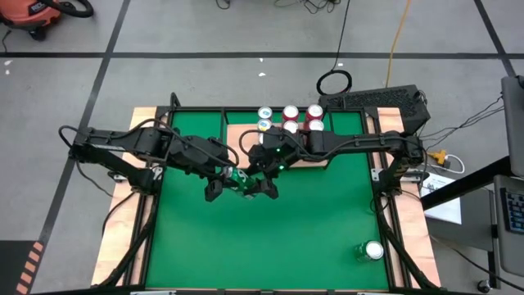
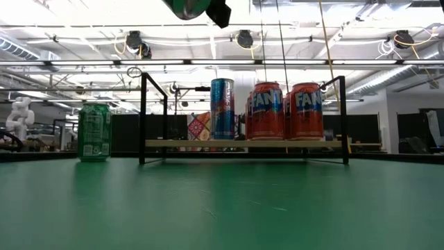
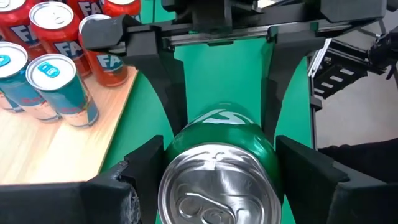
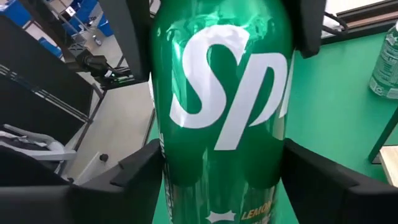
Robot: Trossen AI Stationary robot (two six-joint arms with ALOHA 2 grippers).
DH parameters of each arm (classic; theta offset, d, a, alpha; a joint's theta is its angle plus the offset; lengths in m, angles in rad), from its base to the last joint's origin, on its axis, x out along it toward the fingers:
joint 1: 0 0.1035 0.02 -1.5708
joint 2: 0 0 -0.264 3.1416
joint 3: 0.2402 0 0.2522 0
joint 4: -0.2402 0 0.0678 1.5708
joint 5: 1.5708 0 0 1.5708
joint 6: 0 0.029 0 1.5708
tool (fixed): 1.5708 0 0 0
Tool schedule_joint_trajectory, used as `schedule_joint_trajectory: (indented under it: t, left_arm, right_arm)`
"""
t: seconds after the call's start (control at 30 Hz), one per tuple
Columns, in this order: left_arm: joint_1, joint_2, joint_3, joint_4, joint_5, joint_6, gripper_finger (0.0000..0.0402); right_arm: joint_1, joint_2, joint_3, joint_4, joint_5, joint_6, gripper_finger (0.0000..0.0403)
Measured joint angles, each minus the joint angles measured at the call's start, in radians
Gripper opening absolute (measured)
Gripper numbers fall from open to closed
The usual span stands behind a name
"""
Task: Place canned beverage on shelf
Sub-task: Put the green soda can on the shelf
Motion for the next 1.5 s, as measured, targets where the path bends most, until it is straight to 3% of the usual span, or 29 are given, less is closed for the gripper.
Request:
schedule_joint_trajectory:
  t: [0.3, 0.57, 0.8, 0.97, 1.27, 1.5]
  left_arm:
    - [-0.001, 0.0, 0.0, 0.011, -0.007, -0.055, 0.0268]
    - [0.0, -0.007, 0.011, 0.01, -0.069, -0.156, 0.032]
    - [-0.001, -0.042, 0.074, 0.001, -0.146, -0.173, 0.0328]
    - [0.006, -0.072, 0.082, -0.069, -0.21, -0.28, 0.0328]
    - [0.036, -0.081, 0.081, -0.119, -0.127, -0.459, 0.0329]
    - [0.085, -0.081, 0.081, -0.167, -0.136, -0.631, 0.0329]
  right_arm:
    - [0.0, 0.0, 0.0, 0.006, -0.022, 0.005, 0.0278]
    - [-0.002, 0.003, -0.001, -0.008, -0.008, 0.007, 0.0275]
    - [-0.001, 0.002, -0.001, -0.009, -0.008, 0.007, 0.0275]
    - [-0.002, 0.002, -0.001, -0.011, 0.05, 0.006, 0.0275]
    - [-0.002, 0.002, -0.001, 0.019, 0.139, -0.004, 0.0276]
    - [-0.002, 0.001, 0.024, 0.017, 0.294, -0.046, 0.0276]
